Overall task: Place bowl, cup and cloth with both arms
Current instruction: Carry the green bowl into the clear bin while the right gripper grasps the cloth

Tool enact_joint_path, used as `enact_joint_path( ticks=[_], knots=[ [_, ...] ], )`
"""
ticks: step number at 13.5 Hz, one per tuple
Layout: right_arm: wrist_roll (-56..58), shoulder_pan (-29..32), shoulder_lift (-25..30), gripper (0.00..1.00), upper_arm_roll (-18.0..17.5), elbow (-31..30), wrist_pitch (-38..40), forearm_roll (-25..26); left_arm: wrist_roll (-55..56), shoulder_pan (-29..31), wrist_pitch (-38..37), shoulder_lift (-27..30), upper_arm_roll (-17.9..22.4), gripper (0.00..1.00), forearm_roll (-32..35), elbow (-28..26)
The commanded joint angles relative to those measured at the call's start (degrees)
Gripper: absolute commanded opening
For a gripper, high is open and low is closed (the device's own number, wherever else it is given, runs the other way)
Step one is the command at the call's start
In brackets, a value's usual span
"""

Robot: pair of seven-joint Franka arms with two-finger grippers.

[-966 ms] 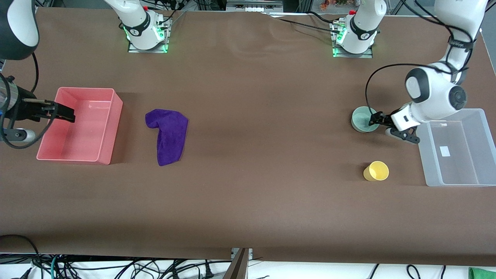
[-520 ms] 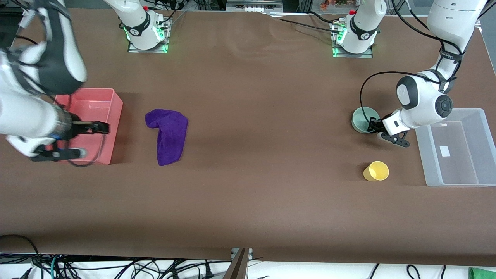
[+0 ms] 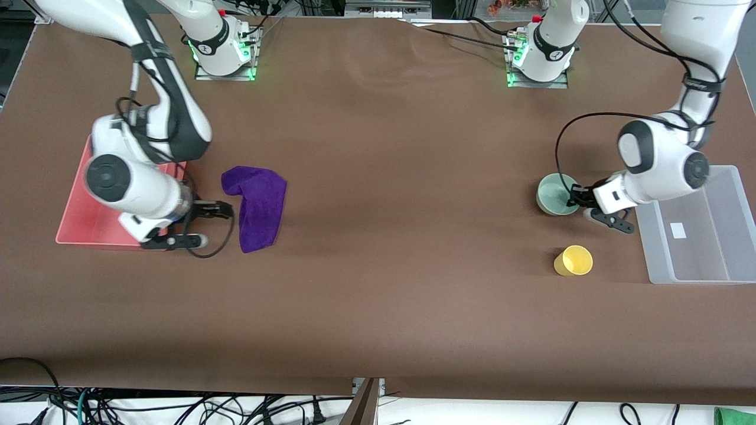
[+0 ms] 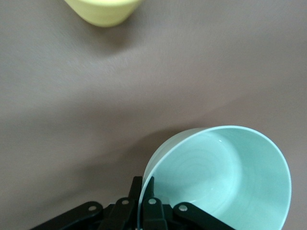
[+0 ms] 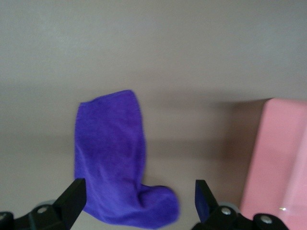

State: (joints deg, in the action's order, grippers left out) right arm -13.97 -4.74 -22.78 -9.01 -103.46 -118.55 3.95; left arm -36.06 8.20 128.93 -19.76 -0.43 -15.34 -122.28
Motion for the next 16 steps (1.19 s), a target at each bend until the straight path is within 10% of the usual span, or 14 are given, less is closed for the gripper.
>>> enact_joint_path(
  ticks=[1, 10, 13, 16],
  knots=[
    [-2.91, -1.15, 0.20, 1.00, -0.75, -6.04, -4.84, -0.61, -1.56, 4.61, -13.66, 1.04, 0.61, 0.00, -0.74, 10.09],
    [-6.50, -3.17, -2.44, 0.95, -0.75, -18.54, -20.76, -0.70, -21.65, 22.11, -29.44, -13.09, 0.61, 0.00, 14.38, 45.25],
    [-6.86, -3.26, -2.80, 0.22, -0.83, -18.45, -20.23, -0.78, -26.25, 25.63, -27.17, -21.18, 0.52, 0.00, 14.47, 50.90],
    [-6.86, -3.26, -2.97, 0.00, -0.83, -18.36, -19.88, -0.70, -28.79, 25.90, -19.62, -26.02, 0.52, 0.00, 14.56, 49.68]
  ],
)
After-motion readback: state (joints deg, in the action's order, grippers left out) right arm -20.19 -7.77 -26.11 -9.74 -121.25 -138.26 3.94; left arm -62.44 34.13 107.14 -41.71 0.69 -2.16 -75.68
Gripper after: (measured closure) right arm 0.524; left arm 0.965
